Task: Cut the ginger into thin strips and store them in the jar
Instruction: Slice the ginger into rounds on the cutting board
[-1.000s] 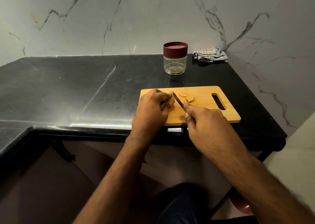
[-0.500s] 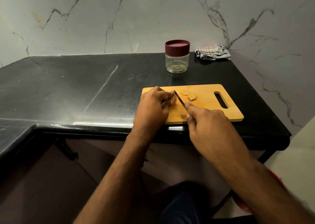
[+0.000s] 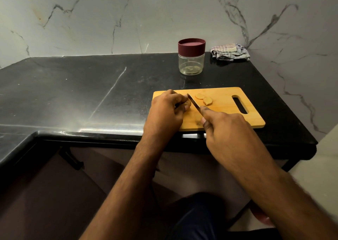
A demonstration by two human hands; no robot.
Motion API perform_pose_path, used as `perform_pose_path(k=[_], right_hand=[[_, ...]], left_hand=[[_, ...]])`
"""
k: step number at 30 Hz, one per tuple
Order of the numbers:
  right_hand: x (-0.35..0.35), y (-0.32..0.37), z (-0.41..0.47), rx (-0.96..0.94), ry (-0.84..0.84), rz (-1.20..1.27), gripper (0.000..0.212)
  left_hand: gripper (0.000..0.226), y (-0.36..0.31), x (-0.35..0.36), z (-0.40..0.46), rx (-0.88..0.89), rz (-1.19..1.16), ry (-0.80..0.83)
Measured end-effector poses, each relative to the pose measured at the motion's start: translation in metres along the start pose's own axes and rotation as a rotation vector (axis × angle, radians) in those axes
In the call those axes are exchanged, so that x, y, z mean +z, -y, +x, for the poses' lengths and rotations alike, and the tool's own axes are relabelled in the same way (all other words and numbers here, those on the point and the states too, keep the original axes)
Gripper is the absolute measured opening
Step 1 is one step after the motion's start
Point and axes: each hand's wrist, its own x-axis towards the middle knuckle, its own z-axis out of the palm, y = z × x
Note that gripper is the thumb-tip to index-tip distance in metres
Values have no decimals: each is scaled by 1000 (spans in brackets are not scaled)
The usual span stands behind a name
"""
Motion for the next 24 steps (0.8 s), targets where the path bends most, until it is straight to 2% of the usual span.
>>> perform_pose_path(k=[16,21,24], right_hand=[[-1,18,35,44,45,-73,34],[-5,15,24,85,77,-78,33],[-2,12,15,69,38,-70,32]], left_hand=[[13,1,1,1,-7,-43,-52],[14,-2,3,-2,-15,-23,-73],[14,-2,2,-1,-11,-19,-56]])
